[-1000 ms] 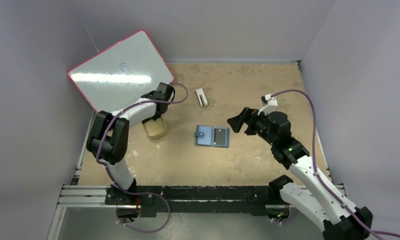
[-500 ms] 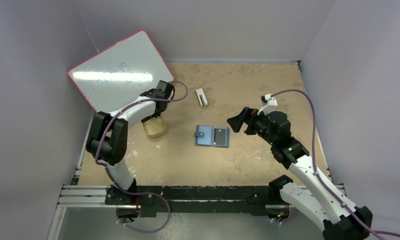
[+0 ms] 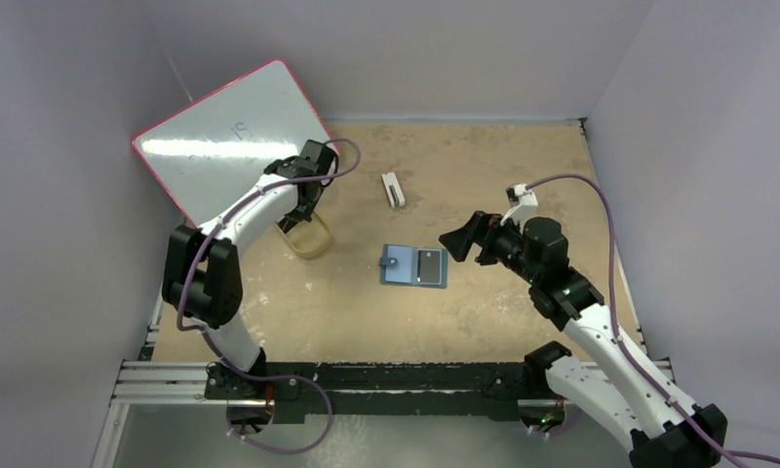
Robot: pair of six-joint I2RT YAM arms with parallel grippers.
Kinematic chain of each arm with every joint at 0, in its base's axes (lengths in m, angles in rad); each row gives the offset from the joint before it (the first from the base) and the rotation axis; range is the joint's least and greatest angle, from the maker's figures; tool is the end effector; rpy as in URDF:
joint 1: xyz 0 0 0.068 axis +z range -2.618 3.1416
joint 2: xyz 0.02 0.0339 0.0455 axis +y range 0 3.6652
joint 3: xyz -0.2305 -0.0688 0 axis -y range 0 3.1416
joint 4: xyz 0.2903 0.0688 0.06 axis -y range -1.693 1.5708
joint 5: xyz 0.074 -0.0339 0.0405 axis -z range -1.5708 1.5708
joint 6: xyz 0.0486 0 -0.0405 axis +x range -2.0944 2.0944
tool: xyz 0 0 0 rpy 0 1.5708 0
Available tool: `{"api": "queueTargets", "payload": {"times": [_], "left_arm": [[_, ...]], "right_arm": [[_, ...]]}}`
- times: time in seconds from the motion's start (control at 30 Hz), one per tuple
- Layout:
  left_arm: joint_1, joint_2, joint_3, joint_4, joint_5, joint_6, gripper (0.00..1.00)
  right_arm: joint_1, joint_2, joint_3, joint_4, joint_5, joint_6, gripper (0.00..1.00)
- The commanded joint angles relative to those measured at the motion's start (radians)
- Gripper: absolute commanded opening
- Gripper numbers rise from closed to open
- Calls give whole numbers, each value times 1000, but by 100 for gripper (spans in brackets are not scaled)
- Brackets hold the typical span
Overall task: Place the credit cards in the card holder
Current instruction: Pick up the credit card from the storage box.
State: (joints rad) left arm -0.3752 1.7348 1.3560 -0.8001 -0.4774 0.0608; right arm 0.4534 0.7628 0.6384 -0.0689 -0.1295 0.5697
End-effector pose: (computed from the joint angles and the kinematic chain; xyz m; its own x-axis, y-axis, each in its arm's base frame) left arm 0.3750 -0.1237 0.1810 -0.8485 0.3922 -0.3554 0.2142 0.8685 0.4471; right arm 0.2389 0.1234 0.2728 -0.4412 0.3800 -0.8130 -0.3685 0.7493 0.5502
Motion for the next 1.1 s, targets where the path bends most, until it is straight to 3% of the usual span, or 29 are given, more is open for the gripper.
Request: {"api": "queueTargets", "payload": {"times": [0.0,0.17,0.37,0.53,0.6,0.7,0.87,1.07], "left_arm": [[5,-122,44,-78,74,-122,0],[4,-231,34,-48,266,-200,0],[5,-412,-92,160,701,-334,0],[5,-523,-258,480,1036,-563,0],[5,-544,-292,549,1085,-631,0],[4,-581,-367,694,1175,-726,0],[-4,-638,-557,1178,1331,-1078,0],[-32,-633,-581,1118,1360,-1024,0]], "right_arm": [[3,-8,46,47,-97,21,99],[2,22,23,123,-187,62,98],[2,63,12,258,-290,117,90],[2,83,8,411,-373,164,65],[2,97,26,430,-383,171,53],[2,126,53,456,-396,177,41],[2,220,87,527,-483,214,36],[4,288,114,577,-596,225,39]]}}
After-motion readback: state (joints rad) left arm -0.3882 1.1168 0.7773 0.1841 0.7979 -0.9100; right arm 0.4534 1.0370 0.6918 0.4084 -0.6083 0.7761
